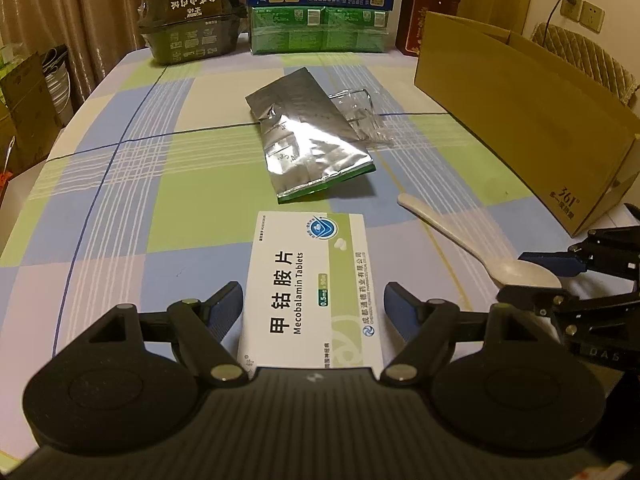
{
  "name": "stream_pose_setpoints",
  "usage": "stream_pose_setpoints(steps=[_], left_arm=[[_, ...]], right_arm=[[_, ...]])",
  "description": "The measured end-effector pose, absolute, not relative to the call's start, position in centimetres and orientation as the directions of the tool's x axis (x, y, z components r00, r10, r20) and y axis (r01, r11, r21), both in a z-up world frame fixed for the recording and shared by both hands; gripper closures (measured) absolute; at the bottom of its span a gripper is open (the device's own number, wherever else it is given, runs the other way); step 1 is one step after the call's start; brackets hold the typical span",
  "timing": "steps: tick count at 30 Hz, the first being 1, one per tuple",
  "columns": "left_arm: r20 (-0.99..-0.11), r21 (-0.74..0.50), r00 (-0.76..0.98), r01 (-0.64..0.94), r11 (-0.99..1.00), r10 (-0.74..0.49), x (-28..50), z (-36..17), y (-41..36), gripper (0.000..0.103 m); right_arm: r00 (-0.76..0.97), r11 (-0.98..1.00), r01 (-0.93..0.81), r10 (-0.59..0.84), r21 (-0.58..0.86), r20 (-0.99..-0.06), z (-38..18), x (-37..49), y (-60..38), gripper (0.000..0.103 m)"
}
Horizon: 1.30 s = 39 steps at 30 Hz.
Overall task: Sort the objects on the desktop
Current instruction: 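Carry the spoon and tablet box toward the cardboard box with both tools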
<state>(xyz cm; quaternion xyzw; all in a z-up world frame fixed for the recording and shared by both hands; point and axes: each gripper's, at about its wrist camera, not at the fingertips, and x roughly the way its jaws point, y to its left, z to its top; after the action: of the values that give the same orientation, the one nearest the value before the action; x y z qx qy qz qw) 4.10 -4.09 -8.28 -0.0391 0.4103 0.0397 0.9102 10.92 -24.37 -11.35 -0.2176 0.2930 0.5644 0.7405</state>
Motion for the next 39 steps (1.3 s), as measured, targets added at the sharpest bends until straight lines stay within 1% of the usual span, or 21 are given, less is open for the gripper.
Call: stream_pose_setpoints(steps=[4, 7, 8, 11, 16, 28, 31, 39], left_arm=[[-0.757, -0.025, 0.652, -0.098, 0.995, 0.045, 4.5, -8.6, -4.3, 0.029], [-0.768, -0.012, 0.638, -0.099, 0.995, 0.054, 4.8, -8.9, -4.4, 0.032], [-0.772, -0.006, 0.633, -0.1, 0.995, 0.059, 4.9, -8.9, -4.5, 0.036], [-0.776, -0.003, 0.628, -0.1, 0.995, 0.06, 4.9, -8.9, -4.5, 0.036], [-0.735, -0.017, 0.676, -0.086, 0.996, 0.046, 4.1, -7.2, -4.9, 0.037], [-0.7, -0.056, 0.714, -0.084, 0.995, 0.021, 2.4, -5.4, -6.3, 0.037], [-0.702, -0.062, 0.712, -0.086, 0.994, 0.018, 2.2, -5.2, -7.1, 0.037], [-0.659, -0.083, 0.751, -0.114, 0.99, 0.032, 1.3, -2.1, -8.4, 0.037]], right_arm=[[0.196, 0.273, -0.962, 0.709, 0.007, -0.677, -11.4, 10.9, -24.4, 0.073], [0.198, 0.275, -0.961, 0.71, 0.007, -0.675, -11.4, 10.8, -24.4, 0.073], [0.201, 0.278, -0.961, 0.711, 0.006, -0.674, -11.4, 10.8, -24.4, 0.073], [0.218, 0.289, -0.957, 0.727, 0.002, -0.651, -11.0, 10.7, -24.7, 0.073], [0.248, 0.318, -0.948, 0.767, 0.014, -0.592, -9.7, 10.4, -25.5, 0.073], [0.287, 0.359, -0.933, 0.78, 0.023, -0.556, -7.8, 9.2, -27.5, 0.073], [0.306, 0.382, -0.924, 0.785, 0.031, -0.538, -6.6, 9.0, -28.4, 0.073], [0.349, 0.417, -0.908, 0.801, 0.036, -0.487, -2.8, 9.0, -30.4, 0.073]])
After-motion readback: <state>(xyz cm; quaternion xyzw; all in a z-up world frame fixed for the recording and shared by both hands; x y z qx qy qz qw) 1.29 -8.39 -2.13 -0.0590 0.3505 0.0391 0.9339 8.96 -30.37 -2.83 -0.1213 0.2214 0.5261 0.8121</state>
